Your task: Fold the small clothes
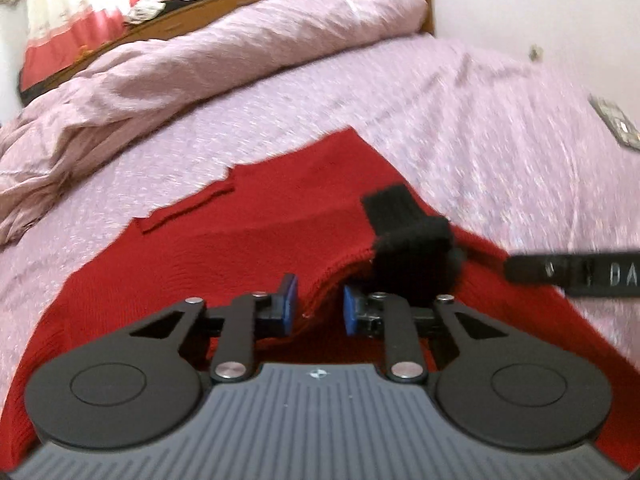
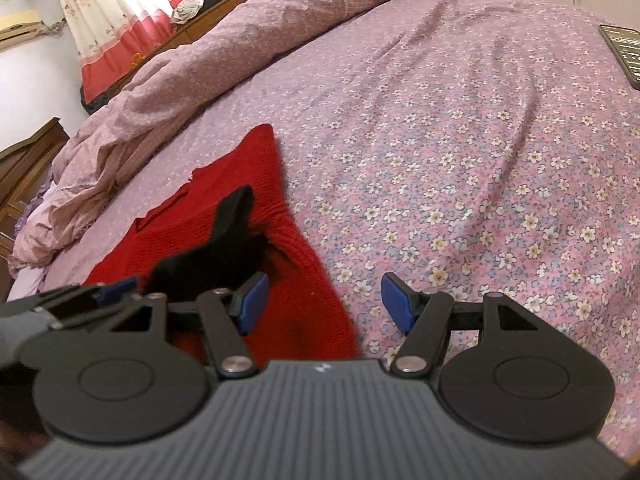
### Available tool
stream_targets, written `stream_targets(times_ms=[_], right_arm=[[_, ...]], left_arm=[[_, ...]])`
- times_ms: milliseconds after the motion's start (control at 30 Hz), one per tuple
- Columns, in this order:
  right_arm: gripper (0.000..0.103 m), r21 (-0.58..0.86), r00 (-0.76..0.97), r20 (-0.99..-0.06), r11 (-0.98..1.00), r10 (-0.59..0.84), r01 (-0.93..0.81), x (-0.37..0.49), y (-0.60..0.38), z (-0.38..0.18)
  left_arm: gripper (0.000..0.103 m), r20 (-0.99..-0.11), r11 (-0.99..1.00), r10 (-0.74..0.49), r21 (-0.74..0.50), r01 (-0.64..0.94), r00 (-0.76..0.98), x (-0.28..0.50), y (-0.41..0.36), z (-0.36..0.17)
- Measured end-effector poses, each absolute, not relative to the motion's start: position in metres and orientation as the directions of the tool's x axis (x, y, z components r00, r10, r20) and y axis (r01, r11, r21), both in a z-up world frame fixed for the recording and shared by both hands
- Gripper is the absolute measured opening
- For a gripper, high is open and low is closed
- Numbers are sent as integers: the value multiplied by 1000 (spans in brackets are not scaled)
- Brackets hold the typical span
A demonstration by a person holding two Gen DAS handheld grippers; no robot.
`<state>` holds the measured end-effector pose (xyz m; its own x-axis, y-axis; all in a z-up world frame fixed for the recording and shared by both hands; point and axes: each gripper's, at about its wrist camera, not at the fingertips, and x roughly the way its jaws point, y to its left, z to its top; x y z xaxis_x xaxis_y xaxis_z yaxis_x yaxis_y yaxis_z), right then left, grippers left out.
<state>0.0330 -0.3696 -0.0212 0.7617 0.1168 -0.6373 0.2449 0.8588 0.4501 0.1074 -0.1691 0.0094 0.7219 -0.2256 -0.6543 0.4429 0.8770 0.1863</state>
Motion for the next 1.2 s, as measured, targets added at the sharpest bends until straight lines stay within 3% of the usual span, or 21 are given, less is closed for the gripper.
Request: stream_targets(times_ms=[333, 800, 900, 967, 1067, 1200], right_arm=[[64, 442, 766, -629, 872, 134, 211, 34, -358, -16], [67, 419, 759, -636, 889, 140, 187, 35, -344, -12], [67, 411, 757, -639, 893, 140, 182, 34, -340, -11], [67, 406, 755, -640, 896, 140, 178, 34, -338, -10], [67, 395, 753, -643, 903, 140, 169, 35, -334, -9], [67, 374, 751, -646, 915, 138, 153, 39, -328, -7]], left_arm=[[23, -590, 980, -78, 102, 170, 804, 121, -98, 40], [26, -670, 995, 99, 81, -61, 736, 116, -6, 16], [41, -683, 993, 117, 81, -85, 721, 109, 7, 9], [56, -677, 991, 134, 85, -105, 723, 104, 15, 7], [64, -661, 988, 156, 91, -128, 734, 102, 27, 10], [68, -643, 987, 159, 73, -146, 749, 105, 43, 16]])
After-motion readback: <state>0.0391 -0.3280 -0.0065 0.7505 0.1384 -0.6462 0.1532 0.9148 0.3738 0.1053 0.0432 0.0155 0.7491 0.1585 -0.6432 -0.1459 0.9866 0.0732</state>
